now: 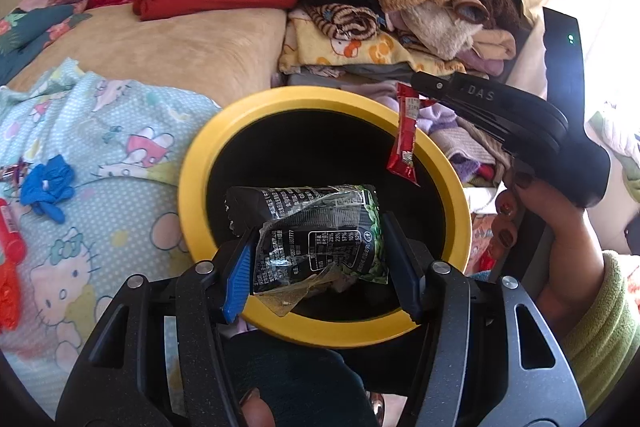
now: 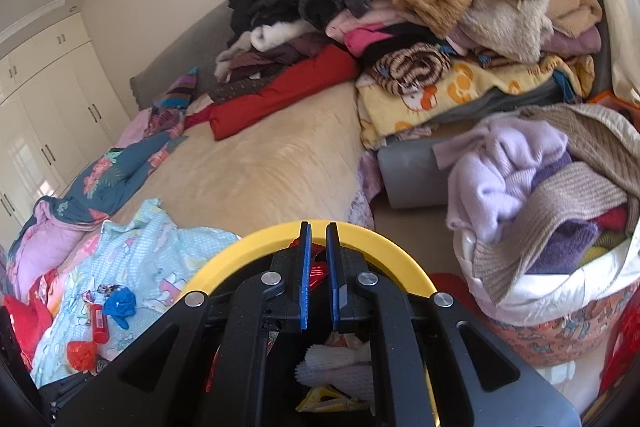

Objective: Collect trash
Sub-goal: 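Open left tool dropping black packet into bin while right tool drops red wrapper, then move both tools back to blanket toward red plastic bag and purple wrapper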

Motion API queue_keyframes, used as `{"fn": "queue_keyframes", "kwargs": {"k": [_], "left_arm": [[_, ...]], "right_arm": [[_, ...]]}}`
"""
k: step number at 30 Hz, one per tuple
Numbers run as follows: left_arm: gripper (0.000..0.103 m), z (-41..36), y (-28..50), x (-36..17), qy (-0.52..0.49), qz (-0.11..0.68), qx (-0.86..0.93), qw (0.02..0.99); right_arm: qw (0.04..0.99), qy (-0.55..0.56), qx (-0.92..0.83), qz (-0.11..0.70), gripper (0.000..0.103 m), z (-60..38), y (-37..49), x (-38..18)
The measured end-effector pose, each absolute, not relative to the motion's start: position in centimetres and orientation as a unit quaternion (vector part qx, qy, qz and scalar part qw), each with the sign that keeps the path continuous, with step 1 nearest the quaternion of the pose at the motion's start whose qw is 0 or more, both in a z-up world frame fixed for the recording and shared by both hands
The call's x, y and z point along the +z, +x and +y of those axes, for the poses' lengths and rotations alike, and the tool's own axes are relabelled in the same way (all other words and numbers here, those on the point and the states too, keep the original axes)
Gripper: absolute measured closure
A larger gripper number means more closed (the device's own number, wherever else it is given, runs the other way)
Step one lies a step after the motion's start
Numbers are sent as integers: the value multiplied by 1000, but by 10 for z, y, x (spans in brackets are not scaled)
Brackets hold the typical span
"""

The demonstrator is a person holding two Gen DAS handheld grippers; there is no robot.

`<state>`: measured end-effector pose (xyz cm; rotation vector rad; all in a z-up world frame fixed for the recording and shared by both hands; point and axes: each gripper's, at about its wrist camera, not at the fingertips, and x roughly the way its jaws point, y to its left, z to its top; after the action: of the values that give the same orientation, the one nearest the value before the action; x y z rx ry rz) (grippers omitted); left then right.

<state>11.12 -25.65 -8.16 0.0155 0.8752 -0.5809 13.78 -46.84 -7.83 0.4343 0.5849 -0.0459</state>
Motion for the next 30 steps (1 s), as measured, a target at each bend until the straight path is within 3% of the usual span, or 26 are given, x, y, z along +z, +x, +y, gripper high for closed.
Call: {"fn": "queue_keyframes", "kwargs": {"k": [9, 10, 11, 12, 17, 20, 30], "left_arm": [[51, -263, 119, -94, 5, 433, -293, 853], [50, -262, 121, -94, 0, 435, -295, 851], [44, -261, 122, -94, -4, 435, -297, 850], [40, -260, 122, -94, -8, 435, -297, 850], [11, -250, 120, -89, -28, 421, -293, 858], [11, -243, 120, -84, -34, 410, -273, 870], [11, -207, 124, -69, -63, 378, -220, 897]], "right_arm": [[925, 234, -11, 298, 93, -471, 143, -89], [924, 237, -10, 299, 83, -472, 143, -89], [924, 240, -9, 299, 66, -472, 143, -89], [922, 247, -7, 297, 61, -472, 143, -89], [922, 253, -2, 293, 52, -470, 143, -87], [924, 252, -1, 289, 45, -467, 143, -84], [932, 233, 17, 279, 41, -450, 143, -73]]}}
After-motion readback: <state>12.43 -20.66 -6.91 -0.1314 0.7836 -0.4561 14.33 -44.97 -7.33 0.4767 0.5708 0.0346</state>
